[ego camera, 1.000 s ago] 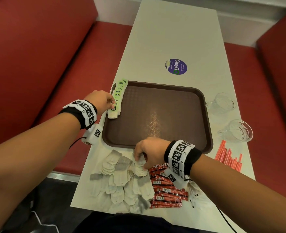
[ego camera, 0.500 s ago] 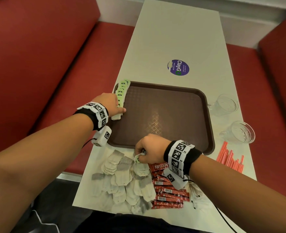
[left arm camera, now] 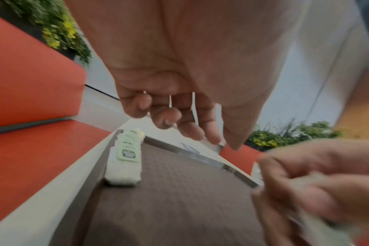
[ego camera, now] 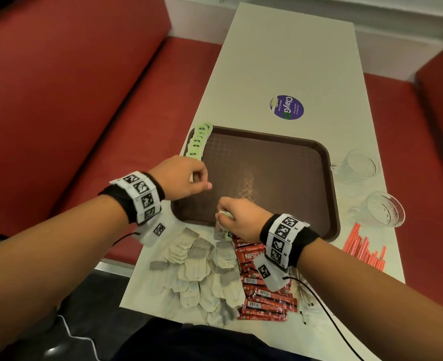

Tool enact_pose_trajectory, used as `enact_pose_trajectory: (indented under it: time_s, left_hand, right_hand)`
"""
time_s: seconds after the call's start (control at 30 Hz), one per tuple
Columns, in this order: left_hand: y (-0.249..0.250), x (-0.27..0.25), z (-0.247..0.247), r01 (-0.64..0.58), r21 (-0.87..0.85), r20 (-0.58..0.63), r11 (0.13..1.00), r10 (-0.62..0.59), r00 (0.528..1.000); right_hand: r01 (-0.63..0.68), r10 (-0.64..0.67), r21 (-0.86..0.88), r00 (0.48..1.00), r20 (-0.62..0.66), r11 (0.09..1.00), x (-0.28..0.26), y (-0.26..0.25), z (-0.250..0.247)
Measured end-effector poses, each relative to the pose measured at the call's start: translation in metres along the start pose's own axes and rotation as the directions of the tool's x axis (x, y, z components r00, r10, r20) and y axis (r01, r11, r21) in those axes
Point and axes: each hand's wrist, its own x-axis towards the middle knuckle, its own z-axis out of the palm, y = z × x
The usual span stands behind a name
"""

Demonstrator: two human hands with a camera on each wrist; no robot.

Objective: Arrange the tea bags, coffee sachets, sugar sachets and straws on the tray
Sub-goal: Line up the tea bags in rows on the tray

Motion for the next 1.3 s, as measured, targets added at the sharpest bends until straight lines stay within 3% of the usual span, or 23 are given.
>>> enact_pose_trajectory:
  time_s: [0.2, 0.4, 0.57, 0.8, 1.0, 1.3]
  left_hand:
    - [0.009, -0.057, 0.029, -0.225, 0.104, 0.312, 0.969, 0.182, 0.932]
    - [0.014, -0.09, 0.064, -0.365, 0.21, 0.384, 0.907, 0.267, 0.884]
    - [0.014, -0.092, 0.07, -0.394, 0.268, 0.323, 0.879, 0.304, 0.896]
    - [0.015, -0.078, 0.053, -0.347, 0.168, 0.369, 0.923, 0.268, 0.89]
    - [0.016, -0.066, 0.028, -0.269, 0.058, 0.162, 0.961, 0.257, 0.953]
    - [0.027, -0.053, 0.007, -0.226, 0.038, -0.018, 0.973, 0.226, 0.974]
  right_hand:
    - [0.01, -0.008, 0.07, 0.999, -0.032, 0.997, -0.002, -0.002, 0.004]
    - [0.017, -0.011, 0.119, 0.998, -0.054, 0.993, -0.003, -0.004, 0.01]
    - [0.011, -0.006, 0.121, 0.999, -0.044, 0.993, -0.006, -0.005, 0.009]
    - [0.036, -0.026, 0.108, 0.996, -0.09, 0.993, -0.009, -0.006, 0.008]
    - [0.089, -0.091, 0.12, 0.996, 0.01, 0.989, -0.01, -0.01, 0.004]
    - [0.092, -0.071, 0.239, 0.993, -0.094, 0.967, -0.008, -0.024, -0.001]
